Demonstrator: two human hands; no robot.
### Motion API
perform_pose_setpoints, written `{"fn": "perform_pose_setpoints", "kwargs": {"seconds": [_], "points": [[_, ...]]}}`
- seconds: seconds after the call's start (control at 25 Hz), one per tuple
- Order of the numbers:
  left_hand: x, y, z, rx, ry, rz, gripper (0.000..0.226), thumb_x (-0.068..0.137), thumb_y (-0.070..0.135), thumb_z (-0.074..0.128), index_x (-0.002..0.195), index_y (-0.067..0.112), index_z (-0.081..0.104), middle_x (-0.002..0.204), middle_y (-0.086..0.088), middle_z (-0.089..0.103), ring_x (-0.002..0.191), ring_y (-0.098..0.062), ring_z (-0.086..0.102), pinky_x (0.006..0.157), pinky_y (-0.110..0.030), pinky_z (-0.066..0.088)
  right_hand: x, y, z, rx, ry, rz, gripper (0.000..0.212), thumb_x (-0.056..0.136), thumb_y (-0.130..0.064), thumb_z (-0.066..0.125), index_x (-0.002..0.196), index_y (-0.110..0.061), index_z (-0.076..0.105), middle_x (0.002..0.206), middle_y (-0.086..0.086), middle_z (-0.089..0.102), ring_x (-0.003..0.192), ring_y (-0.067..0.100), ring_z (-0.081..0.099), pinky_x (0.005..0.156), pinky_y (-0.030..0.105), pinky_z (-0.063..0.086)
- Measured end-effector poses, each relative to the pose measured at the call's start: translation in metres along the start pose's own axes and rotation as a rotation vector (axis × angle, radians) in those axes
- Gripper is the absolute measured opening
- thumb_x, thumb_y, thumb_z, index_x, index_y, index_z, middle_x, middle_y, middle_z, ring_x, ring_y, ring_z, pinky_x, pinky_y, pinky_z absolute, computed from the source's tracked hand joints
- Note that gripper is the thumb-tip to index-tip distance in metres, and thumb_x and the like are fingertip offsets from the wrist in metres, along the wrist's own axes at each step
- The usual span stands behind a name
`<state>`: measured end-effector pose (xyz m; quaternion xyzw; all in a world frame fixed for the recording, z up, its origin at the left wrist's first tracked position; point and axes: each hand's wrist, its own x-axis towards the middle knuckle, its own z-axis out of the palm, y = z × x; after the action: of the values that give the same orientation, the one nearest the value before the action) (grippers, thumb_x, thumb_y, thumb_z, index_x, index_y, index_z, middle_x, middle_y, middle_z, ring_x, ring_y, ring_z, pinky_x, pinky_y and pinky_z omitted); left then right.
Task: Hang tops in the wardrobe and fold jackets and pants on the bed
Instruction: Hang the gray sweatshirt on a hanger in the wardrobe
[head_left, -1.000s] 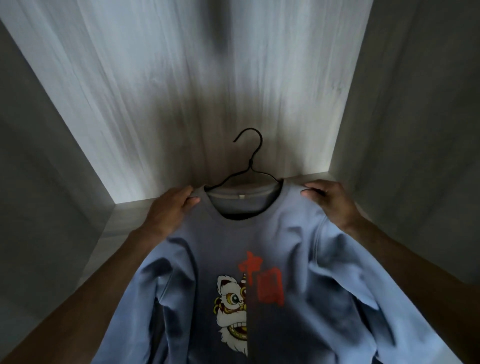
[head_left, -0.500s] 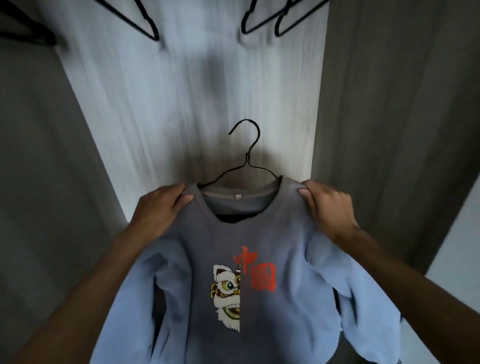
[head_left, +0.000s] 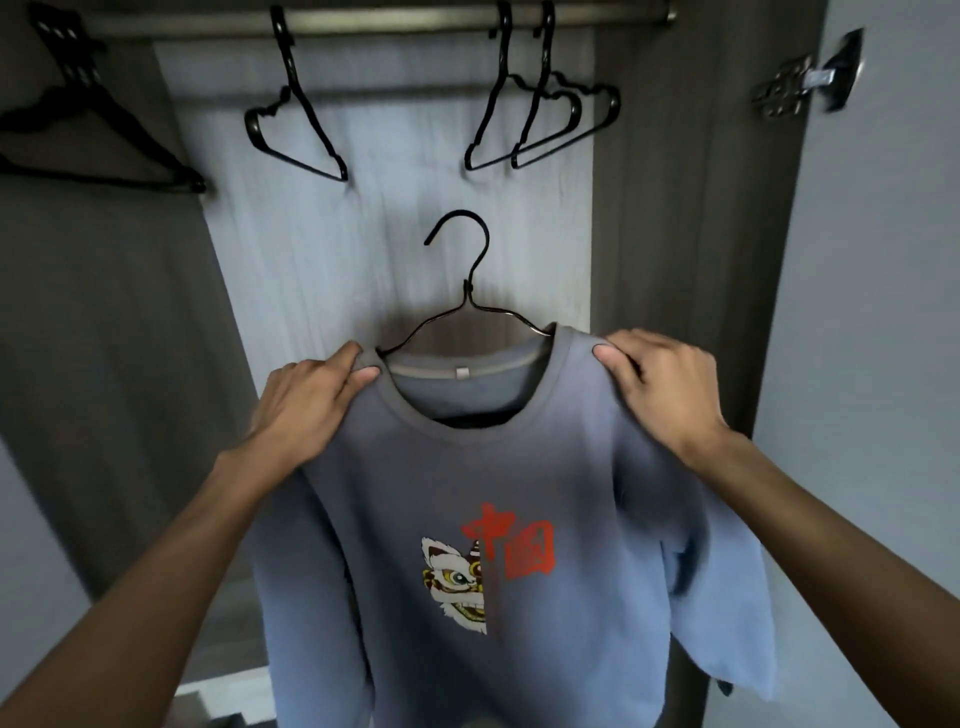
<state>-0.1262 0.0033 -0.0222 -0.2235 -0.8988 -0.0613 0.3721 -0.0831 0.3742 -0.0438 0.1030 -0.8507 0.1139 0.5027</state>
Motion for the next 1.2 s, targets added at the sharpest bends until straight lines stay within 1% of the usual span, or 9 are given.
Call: {"fn": "perform_pose_setpoints", "kwargs": {"seconds": [0.16, 0.24, 0.36, 0.44, 0.56, 0.64, 0.8, 1.04, 1.2], "points": [[-0.006, -0.007, 0.000, 0.024, 0.069, 0.046, 0.050, 0.094, 0.061, 0.017, 0.091, 0.018, 0.042, 0.065, -0.012, 0.064, 0.066, -0.039, 0.062, 0.056, -0.034, 0.032, -0.010, 0.001, -0.014, -0.044, -0.100, 0.020, 0.052, 0.096, -0.060, 0.024, 0.095, -0.031, 0.066, 0.089, -0.007, 0.066, 0.081, 0.020, 0.064, 0.066, 0.032, 0.049], [-0.006, -0.012, 0.001, 0.023, 0.110, 0.067, 0.046, 0.095, 0.058, 0.020, 0.091, 0.018, 0.043, 0.061, -0.011, 0.063, 0.060, -0.039, 0.061, 0.053, -0.032, 0.031, -0.013, 0.002, -0.015, 0.009, -0.136, 0.029, 0.049, 0.095, -0.063, 0.026, 0.094, -0.033, 0.065, 0.087, -0.011, 0.064, 0.081, 0.017, 0.063, 0.069, 0.034, 0.050], [-0.007, -0.018, -0.001, 0.005, 0.142, 0.079, 0.041, 0.096, 0.056, 0.025, 0.090, 0.019, 0.042, 0.057, -0.010, 0.061, 0.055, -0.038, 0.060, 0.052, -0.030, 0.031, -0.014, 0.002, -0.026, 0.244, -0.285, 0.157, 0.037, 0.096, -0.062, 0.036, 0.096, -0.036, 0.064, 0.089, -0.012, 0.068, 0.084, 0.013, 0.065, 0.077, 0.035, 0.051], [-0.008, -0.019, -0.001, -0.012, 0.136, 0.078, 0.045, 0.095, 0.057, 0.024, 0.090, 0.017, 0.044, 0.057, -0.008, 0.060, 0.055, -0.036, 0.060, 0.052, -0.030, 0.031, -0.010, -0.003, -0.031, 0.130, -0.331, 0.088, 0.041, 0.094, -0.062, 0.033, 0.100, -0.033, 0.062, 0.091, -0.007, 0.069, 0.083, 0.015, 0.065, 0.078, 0.036, 0.051], [-0.007, -0.010, -0.001, -0.040, 0.063, 0.097, 0.054, 0.096, 0.062, 0.022, 0.093, 0.015, 0.048, 0.063, -0.003, 0.059, 0.061, -0.030, 0.058, 0.055, -0.032, 0.032, 0.003, -0.025, -0.026, -0.029, -0.320, -0.125, 0.054, 0.093, -0.064, 0.025, 0.102, -0.020, 0.056, 0.088, 0.004, 0.069, 0.082, 0.032, 0.065, 0.072, 0.041, 0.051], [-0.005, -0.003, -0.006, -0.079, -0.042, 0.103, 0.051, 0.098, 0.063, 0.024, 0.093, 0.017, 0.047, 0.070, 0.003, 0.057, 0.067, -0.023, 0.055, 0.060, -0.033, 0.031, 0.003, -0.035, -0.018, -0.056, -0.348, -0.131, 0.058, 0.094, -0.062, 0.018, 0.100, -0.015, 0.051, 0.081, 0.012, 0.068, 0.078, 0.041, 0.063, 0.068, 0.045, 0.052], [-0.002, -0.002, -0.012, -0.190, -0.246, 0.065, 0.048, 0.091, 0.062, 0.020, 0.093, 0.023, 0.048, 0.082, 0.003, 0.060, 0.078, -0.017, 0.054, 0.065, -0.030, 0.032, -0.004, -0.039, -0.013, -0.123, -0.285, -0.123, 0.054, 0.096, -0.056, 0.015, 0.099, -0.015, 0.049, 0.075, 0.009, 0.067, 0.068, 0.039, 0.063, 0.062, 0.044, 0.052], [0.001, -0.002, -0.011, -0.186, -0.229, 0.083, 0.067, 0.085, 0.078, 0.006, 0.093, 0.024, 0.045, 0.082, 0.001, 0.061, 0.078, -0.016, 0.056, 0.068, -0.033, 0.037, -0.001, -0.050, -0.016, -0.152, -0.243, -0.148, 0.053, 0.097, -0.053, 0.016, 0.097, -0.012, 0.050, 0.068, 0.007, 0.063, 0.060, 0.039, 0.060, 0.055, 0.041, 0.049], [-0.001, -0.003, -0.010, -0.184, -0.194, 0.093, 0.058, 0.088, 0.075, 0.009, 0.091, 0.027, 0.042, 0.077, 0.007, 0.058, 0.075, -0.015, 0.056, 0.066, -0.034, 0.037, -0.004, -0.048, -0.015, -0.132, -0.221, -0.108, 0.051, 0.097, -0.053, 0.018, 0.096, -0.013, 0.050, 0.062, -0.004, 0.050, 0.060, 0.036, 0.061, 0.055, 0.036, 0.043]]}}
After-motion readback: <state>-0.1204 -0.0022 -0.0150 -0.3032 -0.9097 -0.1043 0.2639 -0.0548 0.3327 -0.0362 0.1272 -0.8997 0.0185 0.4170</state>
